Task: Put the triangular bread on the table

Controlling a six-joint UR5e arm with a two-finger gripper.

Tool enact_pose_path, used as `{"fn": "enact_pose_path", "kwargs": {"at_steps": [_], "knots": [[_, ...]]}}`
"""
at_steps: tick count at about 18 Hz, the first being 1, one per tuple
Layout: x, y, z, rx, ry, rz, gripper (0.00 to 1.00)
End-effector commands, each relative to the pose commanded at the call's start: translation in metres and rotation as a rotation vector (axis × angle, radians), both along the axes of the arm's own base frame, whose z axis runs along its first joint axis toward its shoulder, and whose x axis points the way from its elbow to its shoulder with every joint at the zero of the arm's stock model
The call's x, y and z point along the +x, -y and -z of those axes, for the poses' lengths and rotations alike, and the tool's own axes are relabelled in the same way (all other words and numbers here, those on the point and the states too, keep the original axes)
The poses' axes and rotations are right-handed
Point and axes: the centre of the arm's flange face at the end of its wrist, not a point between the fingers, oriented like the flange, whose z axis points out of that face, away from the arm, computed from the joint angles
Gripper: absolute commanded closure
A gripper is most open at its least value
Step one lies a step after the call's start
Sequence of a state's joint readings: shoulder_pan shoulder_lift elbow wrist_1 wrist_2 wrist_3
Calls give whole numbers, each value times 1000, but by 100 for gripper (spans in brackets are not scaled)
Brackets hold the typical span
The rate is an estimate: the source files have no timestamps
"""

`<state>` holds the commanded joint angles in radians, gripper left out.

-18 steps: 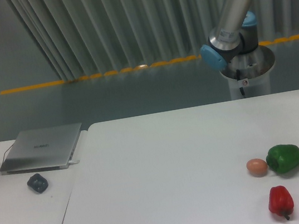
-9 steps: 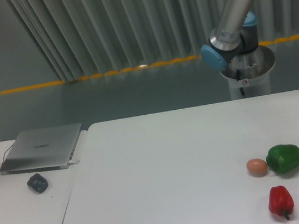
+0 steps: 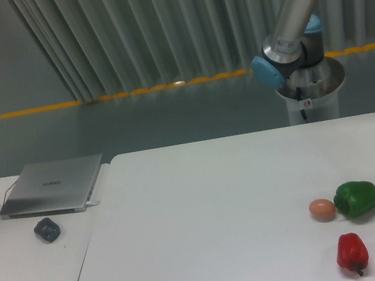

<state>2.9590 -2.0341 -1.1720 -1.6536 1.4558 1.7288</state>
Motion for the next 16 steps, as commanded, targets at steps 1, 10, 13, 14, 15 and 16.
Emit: {"fn": "enact_pose_path", "kwargs": {"at_steps": [1,10,13,14,15,16], "knots": [[1,0,-1,0,0,0,73],[-7,11,-1,3,-4,6,73],[-15,30,3,9,-3,31,73],[-16,33,3,9,-6,41,73],[-16,33,4,8,-4,48,73],[-16,34,4,7,-6,50,73]]}}
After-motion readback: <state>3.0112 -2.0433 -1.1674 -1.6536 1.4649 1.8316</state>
